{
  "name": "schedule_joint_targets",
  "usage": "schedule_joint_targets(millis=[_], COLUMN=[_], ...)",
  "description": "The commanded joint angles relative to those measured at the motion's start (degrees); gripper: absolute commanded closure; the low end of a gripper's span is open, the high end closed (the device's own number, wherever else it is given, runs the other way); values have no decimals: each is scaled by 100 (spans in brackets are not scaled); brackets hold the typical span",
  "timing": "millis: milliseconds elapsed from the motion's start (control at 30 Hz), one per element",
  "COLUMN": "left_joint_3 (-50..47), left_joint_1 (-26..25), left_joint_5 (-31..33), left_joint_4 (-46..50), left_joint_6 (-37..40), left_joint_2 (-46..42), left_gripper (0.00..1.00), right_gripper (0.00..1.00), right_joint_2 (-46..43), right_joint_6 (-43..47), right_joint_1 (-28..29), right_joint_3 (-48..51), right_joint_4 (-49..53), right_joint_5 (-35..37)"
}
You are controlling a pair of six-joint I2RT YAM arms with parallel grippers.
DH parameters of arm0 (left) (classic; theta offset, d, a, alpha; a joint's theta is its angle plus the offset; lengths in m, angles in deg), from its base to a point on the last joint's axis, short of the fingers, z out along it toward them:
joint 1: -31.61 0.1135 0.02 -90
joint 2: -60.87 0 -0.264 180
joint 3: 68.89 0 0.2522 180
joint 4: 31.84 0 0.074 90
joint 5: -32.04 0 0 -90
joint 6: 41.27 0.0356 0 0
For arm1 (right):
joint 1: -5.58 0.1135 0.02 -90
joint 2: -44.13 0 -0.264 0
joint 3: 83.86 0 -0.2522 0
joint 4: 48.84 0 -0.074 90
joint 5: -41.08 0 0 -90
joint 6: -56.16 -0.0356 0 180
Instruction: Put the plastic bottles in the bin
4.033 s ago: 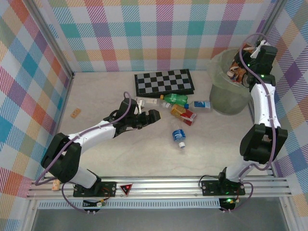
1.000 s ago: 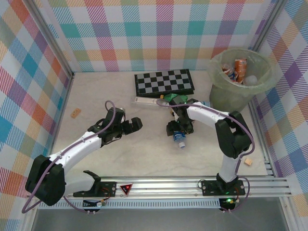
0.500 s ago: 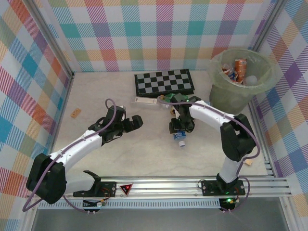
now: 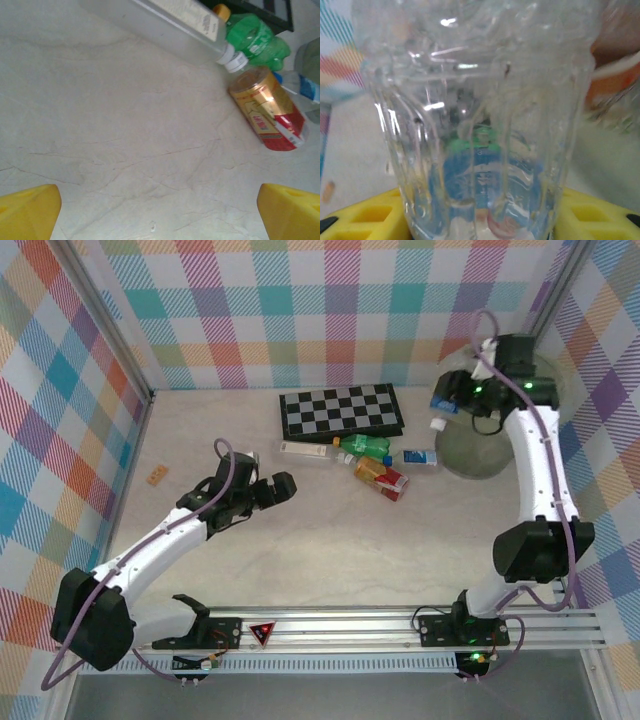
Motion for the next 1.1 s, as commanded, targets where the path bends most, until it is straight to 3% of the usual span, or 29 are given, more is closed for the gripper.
schedule_joint_targets(millis=[0, 133, 300, 500, 833, 1067], left_joint_3=[76, -34, 90, 138, 61, 260], left_joint_1=[33, 27, 26, 33, 29, 30], left_joint_5=[-128, -107, -176, -215, -256, -353], left_joint_4=[239, 118, 278, 256, 250, 811], left_joint_6=[-12, -128, -25, -7, -3, 294], left_joint_2=[-278, -447, -386, -260, -218, -254], left_gripper=[0, 0, 0, 0, 0, 0], right_gripper=[46, 47, 47, 48, 48, 45], right_joint_2=[171, 414, 621, 809, 1539, 1942], right_joint_6=[-420, -845, -632, -477, -108, 10], right_joint_1=[-270, -677, -850, -985, -937, -714], right_joint_3=[-371, -682, -776, -722, -1288, -1396], right_joint_4=[-710, -1220, -1505, -1719, -991, -499], right_joint_5=[-500, -361, 540, 976, 946, 885])
